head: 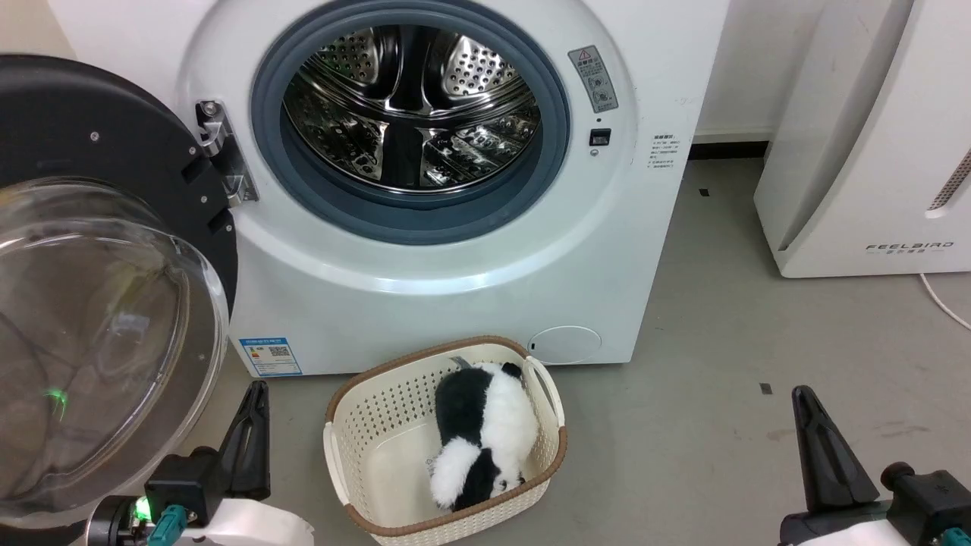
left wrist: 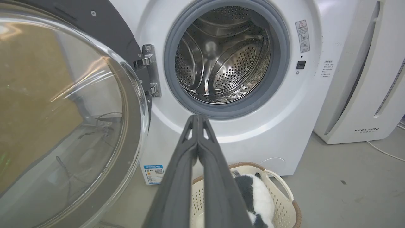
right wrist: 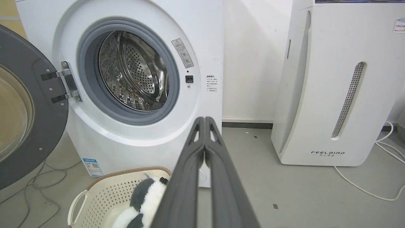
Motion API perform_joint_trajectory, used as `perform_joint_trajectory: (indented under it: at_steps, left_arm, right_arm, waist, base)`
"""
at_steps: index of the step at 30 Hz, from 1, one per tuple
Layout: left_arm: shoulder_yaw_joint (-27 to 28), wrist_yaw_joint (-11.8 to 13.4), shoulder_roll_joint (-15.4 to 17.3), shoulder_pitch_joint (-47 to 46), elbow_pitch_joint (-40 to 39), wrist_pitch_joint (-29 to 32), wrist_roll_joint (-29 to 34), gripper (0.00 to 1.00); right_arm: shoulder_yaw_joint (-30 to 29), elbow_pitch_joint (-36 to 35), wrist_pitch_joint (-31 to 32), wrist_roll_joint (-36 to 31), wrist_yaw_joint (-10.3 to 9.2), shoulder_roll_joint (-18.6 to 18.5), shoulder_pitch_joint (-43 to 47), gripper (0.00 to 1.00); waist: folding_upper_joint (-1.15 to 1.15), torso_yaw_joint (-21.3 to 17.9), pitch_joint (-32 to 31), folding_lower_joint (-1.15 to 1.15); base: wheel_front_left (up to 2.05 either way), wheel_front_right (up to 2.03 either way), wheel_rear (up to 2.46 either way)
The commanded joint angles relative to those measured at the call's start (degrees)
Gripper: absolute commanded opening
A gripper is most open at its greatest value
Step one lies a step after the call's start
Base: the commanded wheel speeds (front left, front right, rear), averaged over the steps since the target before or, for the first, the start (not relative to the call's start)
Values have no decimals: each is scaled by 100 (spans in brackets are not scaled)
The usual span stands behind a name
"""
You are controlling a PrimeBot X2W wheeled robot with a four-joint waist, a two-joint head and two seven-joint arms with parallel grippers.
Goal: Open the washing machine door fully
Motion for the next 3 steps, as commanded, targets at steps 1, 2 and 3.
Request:
perform_joint_trajectory:
  at_steps: [1,2,3]
  left_arm:
    - [-16,25,-20,0,-37,22,42,0]
    - [-17,27,-23,0,-43,34,46,0]
    - [-19,30,-25,0,-50,46,50,0]
  right_arm:
    - [15,-1,26,-42,0,2,-40,0]
    - [18,-1,38,-46,0,2,-44,0]
    - [21,-1,49,-49,0,2,-48,0]
  waist:
    - [0,3,0,0]
    - [0,4,1,0]
    - [0,6,1,0]
  base:
    - [0,0,0]
    - [0,0,0]
    - [0,0,0]
